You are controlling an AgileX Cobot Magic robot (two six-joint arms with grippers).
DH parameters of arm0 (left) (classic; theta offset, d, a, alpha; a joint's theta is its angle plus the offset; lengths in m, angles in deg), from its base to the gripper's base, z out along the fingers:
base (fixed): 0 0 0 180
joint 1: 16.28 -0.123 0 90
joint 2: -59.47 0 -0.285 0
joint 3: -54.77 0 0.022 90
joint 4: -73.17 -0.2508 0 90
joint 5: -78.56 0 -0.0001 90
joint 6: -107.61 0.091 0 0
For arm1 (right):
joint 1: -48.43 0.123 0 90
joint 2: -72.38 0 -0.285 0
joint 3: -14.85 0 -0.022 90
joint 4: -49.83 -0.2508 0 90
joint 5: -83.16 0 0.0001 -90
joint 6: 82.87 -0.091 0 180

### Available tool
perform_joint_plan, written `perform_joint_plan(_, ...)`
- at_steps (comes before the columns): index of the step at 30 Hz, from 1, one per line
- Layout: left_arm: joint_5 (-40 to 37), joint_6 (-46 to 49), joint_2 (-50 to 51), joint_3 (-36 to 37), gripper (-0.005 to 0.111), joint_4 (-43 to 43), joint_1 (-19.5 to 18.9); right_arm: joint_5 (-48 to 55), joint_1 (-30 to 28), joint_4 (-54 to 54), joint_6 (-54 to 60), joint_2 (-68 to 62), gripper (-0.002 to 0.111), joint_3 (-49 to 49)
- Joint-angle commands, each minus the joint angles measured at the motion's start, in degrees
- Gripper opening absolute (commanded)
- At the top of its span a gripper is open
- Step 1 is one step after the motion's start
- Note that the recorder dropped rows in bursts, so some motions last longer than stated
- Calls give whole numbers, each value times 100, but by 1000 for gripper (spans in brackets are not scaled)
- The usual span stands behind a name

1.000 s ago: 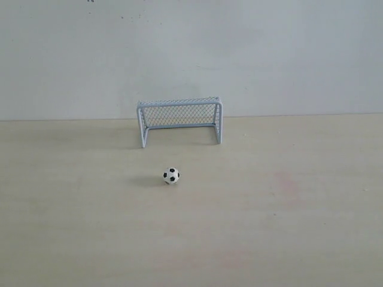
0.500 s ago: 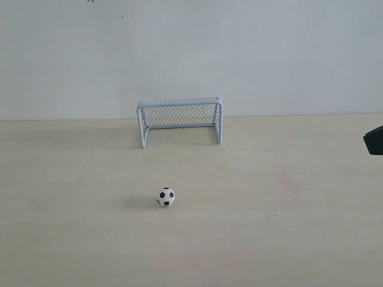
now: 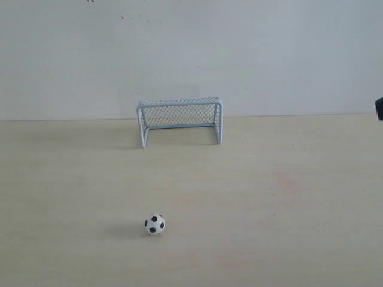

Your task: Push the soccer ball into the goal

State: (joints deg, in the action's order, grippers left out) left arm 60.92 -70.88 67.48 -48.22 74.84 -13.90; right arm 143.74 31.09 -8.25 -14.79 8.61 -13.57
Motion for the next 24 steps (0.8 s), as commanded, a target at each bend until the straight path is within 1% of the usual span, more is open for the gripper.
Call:
perform_joint_plan(1, 13, -20, -22, 21, 4, 51, -12, -1401, -16, -630, -74, 911, 0, -516)
perform_joint_plan(3, 13, -20, -22, 21, 4, 51, -12, -2062, 28, -743, -74, 1258, 0, -884)
perform_joint_plan(5, 13, -20, -22, 21, 4, 51, -12, -2893, 235, -757, -74, 1579, 0, -1254)
perform_joint_plan(7, 13, -20, -22, 21, 4, 51, -12, -3656, 602, -757, -74, 1905, 0, -1682)
perform_joint_plan(10, 13, -20, -22, 21, 4, 51, -12, -4510, 1173, -769, -74, 2318, 0, -2275)
perform_joint_plan(12, 13, -20, -22, 21, 4, 51, -12, -4838, 1417, -823, -99, 2604, 0, -2674)
perform_joint_plan(14, 13, -20, -22, 21, 4, 51, -12, -5095, 1523, -848, -228, 2899, 0, -3009)
perform_joint_plan(19, 13, -20, -22, 21, 4, 51, -12, -5582, 1523, -862, -343, 3591, 0, -3833)
perform_joint_plan(24, 13, -20, -22, 21, 4, 51, -12, -5953, 1523, -861, -343, 4126, 0, -4432)
